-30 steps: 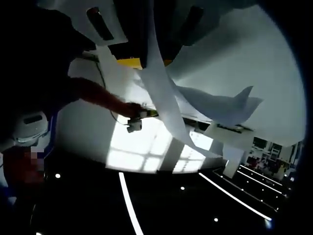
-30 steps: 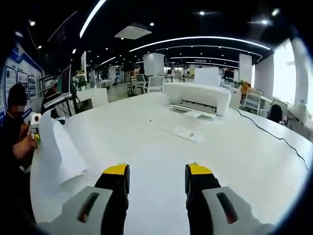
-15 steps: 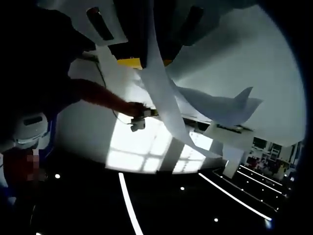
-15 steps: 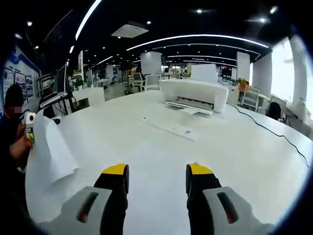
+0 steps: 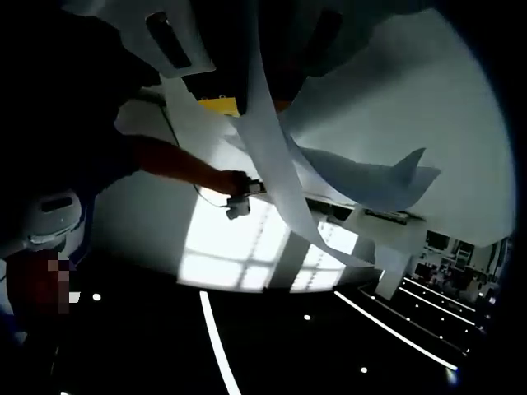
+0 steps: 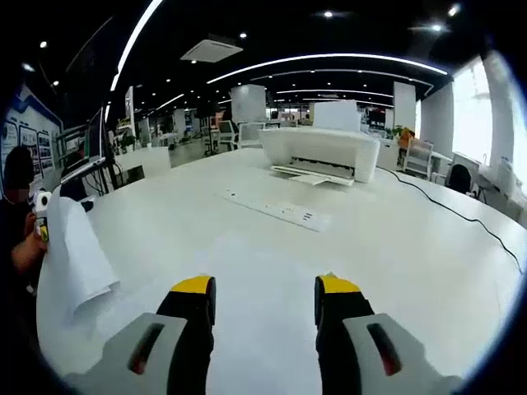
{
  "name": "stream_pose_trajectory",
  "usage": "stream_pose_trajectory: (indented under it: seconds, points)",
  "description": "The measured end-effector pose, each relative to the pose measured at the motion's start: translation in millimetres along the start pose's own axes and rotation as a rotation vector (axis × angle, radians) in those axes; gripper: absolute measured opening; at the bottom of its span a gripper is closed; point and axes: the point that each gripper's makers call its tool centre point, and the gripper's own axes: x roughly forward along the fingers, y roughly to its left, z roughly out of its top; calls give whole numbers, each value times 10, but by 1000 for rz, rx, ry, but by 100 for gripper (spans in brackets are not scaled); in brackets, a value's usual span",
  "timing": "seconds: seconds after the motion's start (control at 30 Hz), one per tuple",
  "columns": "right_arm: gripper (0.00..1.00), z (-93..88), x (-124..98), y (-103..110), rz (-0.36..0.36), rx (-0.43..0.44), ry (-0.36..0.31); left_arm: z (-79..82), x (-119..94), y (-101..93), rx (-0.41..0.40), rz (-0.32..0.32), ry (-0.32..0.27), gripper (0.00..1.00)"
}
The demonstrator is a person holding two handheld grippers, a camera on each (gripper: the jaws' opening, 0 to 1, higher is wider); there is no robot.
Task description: Organize the stack of printing papers by aligning and flattening the scattered papers on the table
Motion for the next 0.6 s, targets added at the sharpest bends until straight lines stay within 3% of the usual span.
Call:
stream_pose_trajectory:
  seconds: [0.6]
  points:
    - [45,-46,154,-201,-35,29,1,-7,-14,1,4,-2,2,6]
